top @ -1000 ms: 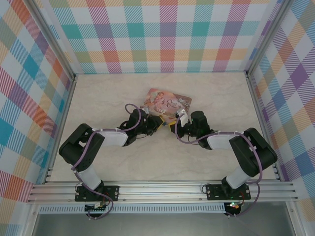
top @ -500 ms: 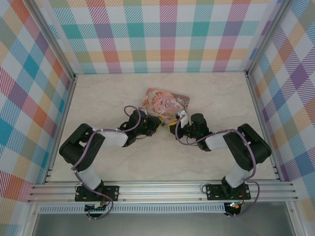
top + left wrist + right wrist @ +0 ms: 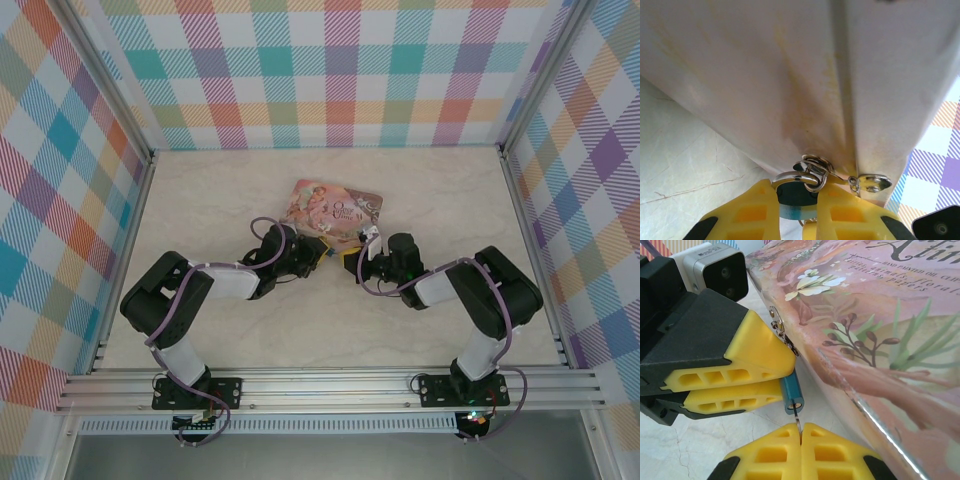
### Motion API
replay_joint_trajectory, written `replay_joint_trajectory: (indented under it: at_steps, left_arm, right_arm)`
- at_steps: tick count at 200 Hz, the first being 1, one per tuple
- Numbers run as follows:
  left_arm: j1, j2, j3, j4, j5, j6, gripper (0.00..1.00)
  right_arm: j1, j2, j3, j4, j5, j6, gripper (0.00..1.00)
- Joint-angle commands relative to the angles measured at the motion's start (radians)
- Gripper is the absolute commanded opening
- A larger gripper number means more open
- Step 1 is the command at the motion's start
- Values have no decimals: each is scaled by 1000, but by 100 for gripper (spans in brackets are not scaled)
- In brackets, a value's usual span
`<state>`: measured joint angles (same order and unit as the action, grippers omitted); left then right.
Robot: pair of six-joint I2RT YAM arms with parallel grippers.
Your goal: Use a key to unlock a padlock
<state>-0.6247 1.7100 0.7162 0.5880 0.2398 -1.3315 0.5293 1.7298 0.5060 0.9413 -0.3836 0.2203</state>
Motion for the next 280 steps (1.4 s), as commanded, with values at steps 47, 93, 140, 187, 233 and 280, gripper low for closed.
replay_joint_trajectory:
  at_steps: [47,93,140,187,233,280]
  left_arm:
    - [-33,-39,9,198,125,-87,10]
    - [-33,-33,7,211,120,-109,10]
    - [-33,-35,5,243,122,-149,9]
    - [-33,-35,8,242,128,-161,9]
    - [-33,-36,6,235,135,-158,9]
    - [-33,-29,11,175,147,-106,9]
  right_arm:
    - [17,23,-20,79,-48,24,2]
    - [18,34,-24,110,-66,40,2]
    - [17,60,-38,149,-59,49,2]
    - [18,74,-57,188,-43,50,2]
    - [18,76,-38,188,-75,57,2]
    - [13,43,-42,182,-64,52,2]
